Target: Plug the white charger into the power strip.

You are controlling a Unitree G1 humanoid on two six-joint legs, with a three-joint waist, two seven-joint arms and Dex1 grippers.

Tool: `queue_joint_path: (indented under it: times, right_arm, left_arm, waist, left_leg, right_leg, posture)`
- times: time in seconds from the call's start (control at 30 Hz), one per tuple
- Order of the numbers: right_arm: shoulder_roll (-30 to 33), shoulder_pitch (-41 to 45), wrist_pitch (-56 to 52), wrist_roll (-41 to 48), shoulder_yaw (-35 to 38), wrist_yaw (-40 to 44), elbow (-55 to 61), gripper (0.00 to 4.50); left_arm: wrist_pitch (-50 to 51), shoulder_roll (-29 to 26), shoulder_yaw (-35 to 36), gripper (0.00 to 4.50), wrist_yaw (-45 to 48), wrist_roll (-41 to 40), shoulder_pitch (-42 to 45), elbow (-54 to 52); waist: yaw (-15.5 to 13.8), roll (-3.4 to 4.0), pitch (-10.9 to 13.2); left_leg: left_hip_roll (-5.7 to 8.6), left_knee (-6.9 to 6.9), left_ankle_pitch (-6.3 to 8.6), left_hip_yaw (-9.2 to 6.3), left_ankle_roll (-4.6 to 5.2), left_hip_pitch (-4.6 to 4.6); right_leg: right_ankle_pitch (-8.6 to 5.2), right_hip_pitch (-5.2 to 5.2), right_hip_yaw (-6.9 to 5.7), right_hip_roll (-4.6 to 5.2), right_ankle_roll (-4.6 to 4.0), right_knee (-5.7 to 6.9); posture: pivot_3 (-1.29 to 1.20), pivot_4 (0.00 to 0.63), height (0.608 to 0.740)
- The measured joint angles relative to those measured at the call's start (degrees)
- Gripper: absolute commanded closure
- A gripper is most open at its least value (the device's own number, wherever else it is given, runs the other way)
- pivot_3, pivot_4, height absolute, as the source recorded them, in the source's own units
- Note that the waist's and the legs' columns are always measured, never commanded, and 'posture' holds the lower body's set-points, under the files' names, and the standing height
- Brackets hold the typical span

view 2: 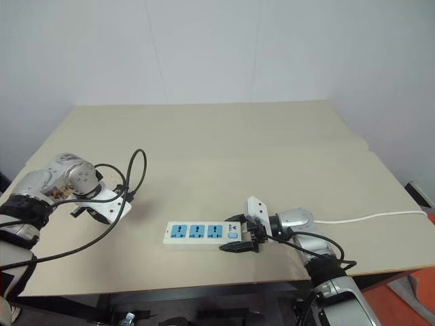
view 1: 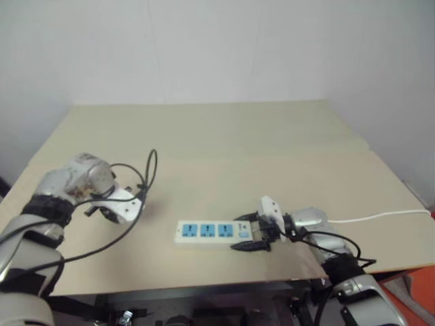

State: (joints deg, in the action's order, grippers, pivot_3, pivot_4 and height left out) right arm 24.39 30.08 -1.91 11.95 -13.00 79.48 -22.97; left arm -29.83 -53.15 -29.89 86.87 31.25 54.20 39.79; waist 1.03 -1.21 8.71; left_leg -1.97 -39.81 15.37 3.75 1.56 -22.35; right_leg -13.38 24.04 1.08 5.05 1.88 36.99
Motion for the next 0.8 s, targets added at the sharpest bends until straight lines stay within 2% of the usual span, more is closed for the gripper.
queue_joint_path:
  times: [0.17, 0.4, 0.6, 0.8]
  right_arm:
    - [0.06, 0.00, 0.00, 0.01, -0.01, 0.04, 0.01, 1.06]
    - [-0.23, 0.86, 1.44, -0.14, -0.27, 0.26, -1.13, 1.06]
    - [-2.02, 2.63, 8.00, -1.83, -1.07, -0.67, -5.11, 1.06]
    - [-3.45, 4.64, 11.57, -2.29, -1.92, -0.81, -9.39, 1.06]
  left_arm:
    - [1.45, 0.04, 2.18, 3.48, 3.86, -5.15, -2.00, -3.37]
    - [8.77, 3.96, 10.00, 3.48, 4.07, -20.19, -2.91, -9.27]
    - [25.49, 12.32, 20.62, 3.48, -0.83, -38.02, -3.81, -20.56]
    - [39.67, 20.70, 23.81, 3.48, -9.18, -47.25, -9.25, -30.28]
  waist:
    - [-0.06, 0.00, 0.00]
    - [0.19, -0.09, 0.06]
    - [0.97, -0.10, 0.06]
    - [1.66, -0.12, 0.04]
  left_leg:
    - [0.00, -0.01, 0.00, 0.00, 0.00, -0.01]
    - [-0.03, -0.03, 0.00, -0.07, 0.00, -0.12]
    - [-0.04, -0.05, 0.00, -0.30, 0.00, -0.09]
    - [-0.05, -0.03, -0.01, -0.43, -0.01, 0.11]
  right_leg:
    - [0.00, 0.01, 0.00, 0.00, 0.00, 0.01]
    - [0.00, 0.10, -0.01, -0.02, 0.00, 0.00]
    - [0.00, 0.09, 0.02, -0.04, 0.00, 0.05]
    - [0.02, -0.04, 0.11, -0.07, -0.01, 0.12]
  posture:
    - [0.00, 0.150, 0.740]
    - [0.00, 0.150, 0.740]
    - [0.00, 0.150, 0.740]
    - [0.00, 0.150, 0.740]
